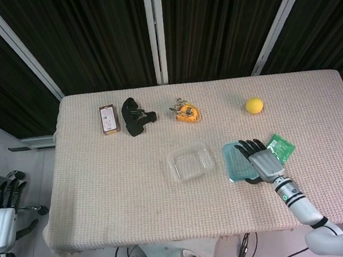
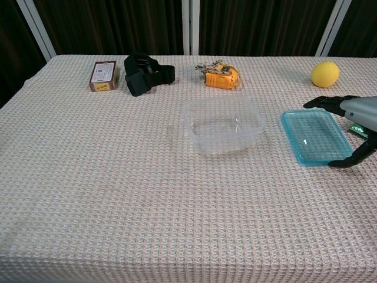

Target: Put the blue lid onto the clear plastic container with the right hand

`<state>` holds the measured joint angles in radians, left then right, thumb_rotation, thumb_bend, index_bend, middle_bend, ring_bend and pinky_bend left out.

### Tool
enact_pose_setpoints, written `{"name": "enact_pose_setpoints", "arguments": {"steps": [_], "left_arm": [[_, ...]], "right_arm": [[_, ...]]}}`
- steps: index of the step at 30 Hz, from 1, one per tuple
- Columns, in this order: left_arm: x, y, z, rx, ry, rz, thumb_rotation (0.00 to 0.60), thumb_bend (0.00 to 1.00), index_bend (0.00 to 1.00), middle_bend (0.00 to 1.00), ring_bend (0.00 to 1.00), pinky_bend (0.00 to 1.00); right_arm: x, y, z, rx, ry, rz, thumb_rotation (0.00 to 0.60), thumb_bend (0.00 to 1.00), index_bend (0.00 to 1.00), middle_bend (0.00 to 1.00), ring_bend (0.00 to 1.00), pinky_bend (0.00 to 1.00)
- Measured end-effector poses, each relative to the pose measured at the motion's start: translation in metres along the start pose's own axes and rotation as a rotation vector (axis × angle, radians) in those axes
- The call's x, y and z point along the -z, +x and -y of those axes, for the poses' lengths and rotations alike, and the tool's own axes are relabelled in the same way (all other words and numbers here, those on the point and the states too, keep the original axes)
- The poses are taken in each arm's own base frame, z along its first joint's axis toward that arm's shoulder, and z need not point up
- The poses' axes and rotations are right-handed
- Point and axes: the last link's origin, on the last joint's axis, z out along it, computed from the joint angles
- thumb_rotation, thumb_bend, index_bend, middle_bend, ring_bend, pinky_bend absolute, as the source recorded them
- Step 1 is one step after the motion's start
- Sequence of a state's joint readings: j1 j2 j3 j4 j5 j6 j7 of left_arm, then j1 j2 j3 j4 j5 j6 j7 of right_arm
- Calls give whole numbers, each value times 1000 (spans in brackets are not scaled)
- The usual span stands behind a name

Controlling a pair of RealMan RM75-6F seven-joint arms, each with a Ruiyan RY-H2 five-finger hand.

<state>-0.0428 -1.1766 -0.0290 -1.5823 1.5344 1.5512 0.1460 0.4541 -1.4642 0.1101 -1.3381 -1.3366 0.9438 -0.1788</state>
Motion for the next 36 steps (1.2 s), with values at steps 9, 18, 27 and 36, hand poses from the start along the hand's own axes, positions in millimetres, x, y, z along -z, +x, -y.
{"name": "enact_pose_setpoints", "arguments": {"steps": [9, 18, 27, 36], "left_arm": [[-3, -1, -4, -4, -10, 4, 600, 72, 122, 44, 0, 0], [-7, -1, -7, -12, -19, 10, 600, 72, 122, 44, 0, 0], [-11, 2, -14, -20, -34, 11, 600, 72, 122, 44, 0, 0], [-12, 2, -15, -24, -28, 20, 600, 72, 122, 44, 0, 0]], "right_arm": [[-20, 22, -30, -123, -81, 7, 600, 9, 0, 62, 0, 0], [-10, 48, -54, -285, -113, 58, 600, 491, 0, 156, 0, 0], [-36, 44, -61, -301, -163, 130, 600, 548, 0, 185, 0, 0], [-55, 34, -49, -312, -151, 161, 600, 525, 0, 183, 0, 0]]}}
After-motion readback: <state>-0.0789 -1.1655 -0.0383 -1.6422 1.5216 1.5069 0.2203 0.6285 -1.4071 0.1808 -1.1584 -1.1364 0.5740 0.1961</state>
